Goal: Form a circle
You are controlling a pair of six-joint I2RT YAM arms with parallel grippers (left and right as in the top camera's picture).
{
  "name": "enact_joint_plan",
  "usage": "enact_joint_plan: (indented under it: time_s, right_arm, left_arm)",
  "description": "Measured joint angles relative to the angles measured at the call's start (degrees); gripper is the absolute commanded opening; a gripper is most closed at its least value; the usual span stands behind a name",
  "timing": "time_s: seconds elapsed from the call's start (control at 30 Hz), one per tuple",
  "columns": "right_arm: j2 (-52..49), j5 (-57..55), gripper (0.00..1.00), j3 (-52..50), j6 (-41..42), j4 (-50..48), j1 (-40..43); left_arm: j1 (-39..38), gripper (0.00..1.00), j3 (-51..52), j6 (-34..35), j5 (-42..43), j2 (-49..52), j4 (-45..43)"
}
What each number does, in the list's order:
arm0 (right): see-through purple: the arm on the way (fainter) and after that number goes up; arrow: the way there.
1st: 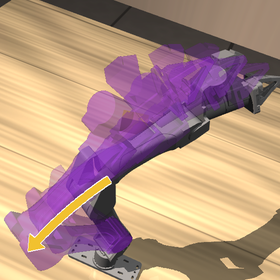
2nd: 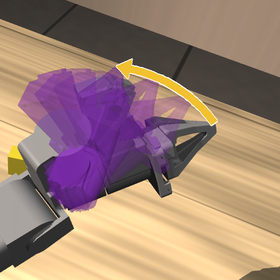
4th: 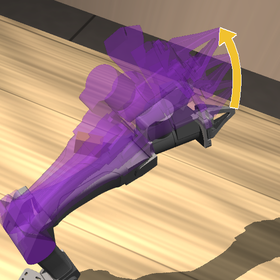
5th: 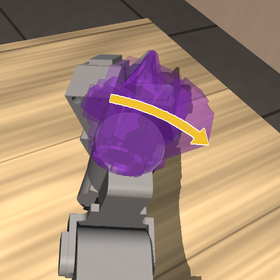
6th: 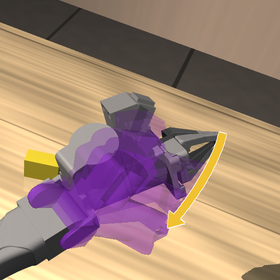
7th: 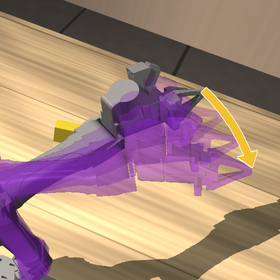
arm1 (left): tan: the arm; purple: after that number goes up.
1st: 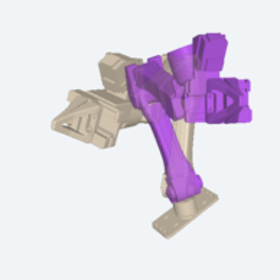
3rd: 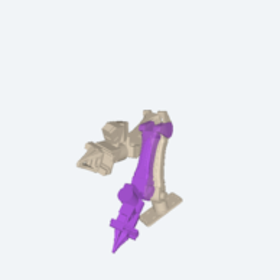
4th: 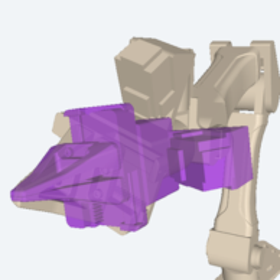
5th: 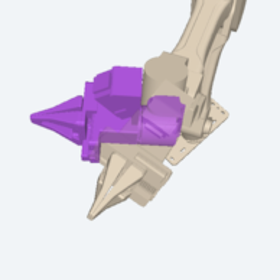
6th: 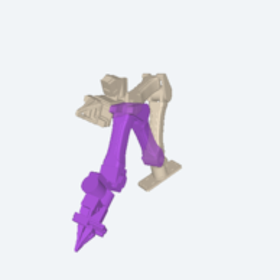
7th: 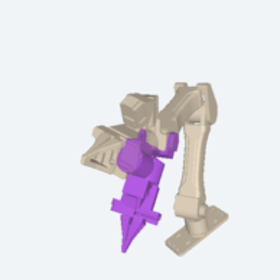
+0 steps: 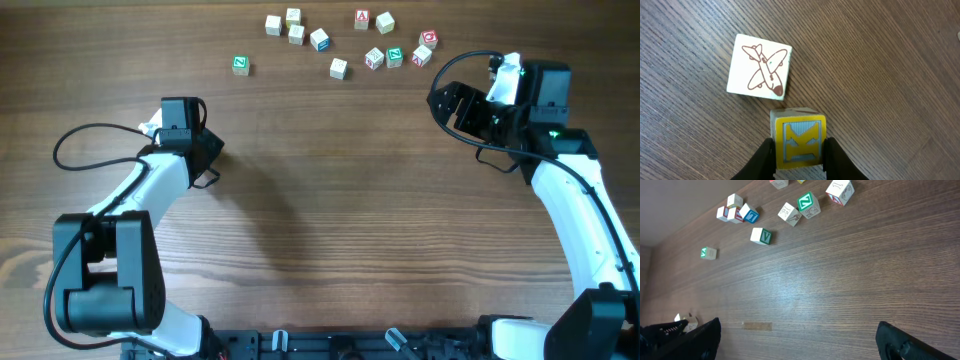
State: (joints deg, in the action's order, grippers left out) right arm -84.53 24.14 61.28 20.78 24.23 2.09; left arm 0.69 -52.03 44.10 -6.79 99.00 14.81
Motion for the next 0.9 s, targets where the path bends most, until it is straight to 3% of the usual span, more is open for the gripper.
enact_joint_plan:
  time_s: [0.37,0.43,0.6,0.77,0.9]
  right_arm:
    - [0.0,0.0,1.0,0.0,0.0,0.0,0.0]
    - [0.0,0.0,1.0,0.0,0.0,0.0,0.0]
    - [0.0,0.0,1.0,0.0,0.0,0.0,0.0]
    - [0.0,-0.7,1.0,0.0,0.0,0.0,0.0]
    - [0.0,-0.7,1.0,0.0,0.0,0.0,0.0]
  left_arm:
    - [0.0,0.21,0.0,-0.6,0.0,0.0,0.0]
    - [0.0,0.27,0.0,-1.5,0.0,0.0,0.0]
    - [0.0,0.28,0.0,-3.3,0.2,0.0,0.2]
    - [0.0,0.46,0.1,-4.0,0.2,0.0,0.5]
    - [0.0,0.47,1.0,-4.2,0.2,0.5,1.5]
